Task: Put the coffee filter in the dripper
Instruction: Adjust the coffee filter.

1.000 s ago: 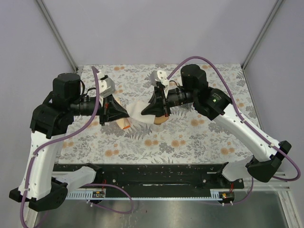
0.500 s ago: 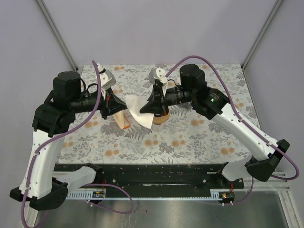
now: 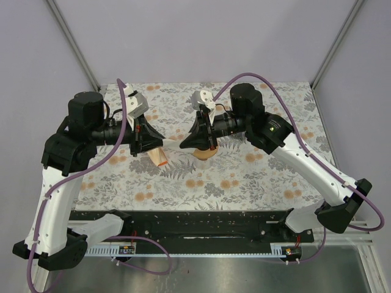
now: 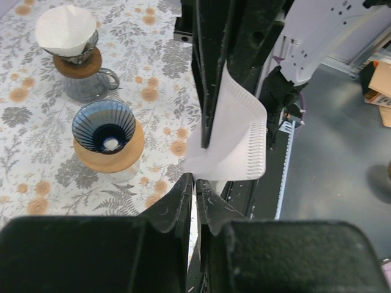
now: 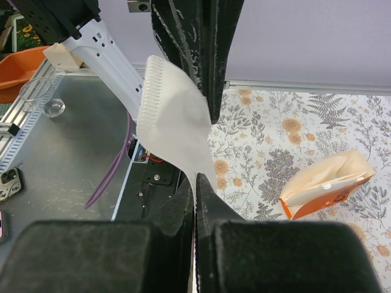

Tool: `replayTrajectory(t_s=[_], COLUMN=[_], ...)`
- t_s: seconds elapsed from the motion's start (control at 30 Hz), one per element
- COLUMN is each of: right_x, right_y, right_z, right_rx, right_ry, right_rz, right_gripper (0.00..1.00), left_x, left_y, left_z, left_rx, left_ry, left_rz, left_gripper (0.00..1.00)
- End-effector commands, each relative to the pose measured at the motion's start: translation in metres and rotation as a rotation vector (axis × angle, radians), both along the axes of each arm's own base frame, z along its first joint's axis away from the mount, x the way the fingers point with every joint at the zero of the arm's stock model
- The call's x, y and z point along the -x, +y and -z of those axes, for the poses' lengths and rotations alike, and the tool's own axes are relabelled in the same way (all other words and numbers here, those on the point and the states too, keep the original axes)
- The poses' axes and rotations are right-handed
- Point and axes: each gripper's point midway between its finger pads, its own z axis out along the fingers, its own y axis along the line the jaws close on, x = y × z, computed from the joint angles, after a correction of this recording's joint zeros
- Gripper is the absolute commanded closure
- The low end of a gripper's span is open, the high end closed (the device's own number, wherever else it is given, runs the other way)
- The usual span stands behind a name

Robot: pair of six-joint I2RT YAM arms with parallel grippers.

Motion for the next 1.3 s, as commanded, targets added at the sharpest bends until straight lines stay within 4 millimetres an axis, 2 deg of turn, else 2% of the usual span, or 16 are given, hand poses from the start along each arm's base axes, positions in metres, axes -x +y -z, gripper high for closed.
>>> replayTrajectory(t_s=[0.0,0.2,0.43,0.57,0.73,0.8,0.93,1.07,1.27], right_x=[0.001,-0.005,-0.003,-0.005,-0.005,-0.005,-0.009,-0.009,-0.004], right_y=[-0.002,-0.002,0.001,0.003,0.004,0.004,0.002,0.002,0.004], right_z=[-0.014,-0.014,-0.016,-0.014,-0.014,-0.017,-0.015,-0.015,-0.018], right_rx=[-0.047,-0.043,-0.053,-0.049,-0.052,-0.058,-0.051,-0.055,-0.077], right_ry=[-0.05,-0.048,-0.035,-0.023,-0.012,-0.011,-0.001,0.004,0.005], right_rz=[-0.009,0.029,0.009,0.01,0.007,0.012,0.029,0.016,-0.021], right_gripper=[1.0,1.0,1.0,1.0,1.0,1.0,1.0,1.0,1.0], left_x=[0.011,0.017,0.015,0.007,-0.02,-0.024,-0.019,-0.014,-0.014], left_y=[-0.007,-0.003,-0.005,-0.009,-0.005,-0.004,-0.005,-0.007,-0.015], left_z=[-0.012,-0.001,-0.005,-0.01,-0.013,-0.013,-0.016,-0.015,-0.001], left_rx=[0.052,0.025,0.041,0.065,0.054,0.053,0.075,0.09,0.114], left_ry=[-0.029,-0.026,-0.026,-0.006,-0.005,-0.005,0.003,0.017,0.104], left_rz=[0.087,0.101,0.097,0.073,-0.068,-0.084,-0.041,-0.009,0.03], left_gripper=[0.87,0.83,0.76,0.74,0.75,0.75,0.78,0.76,0.76])
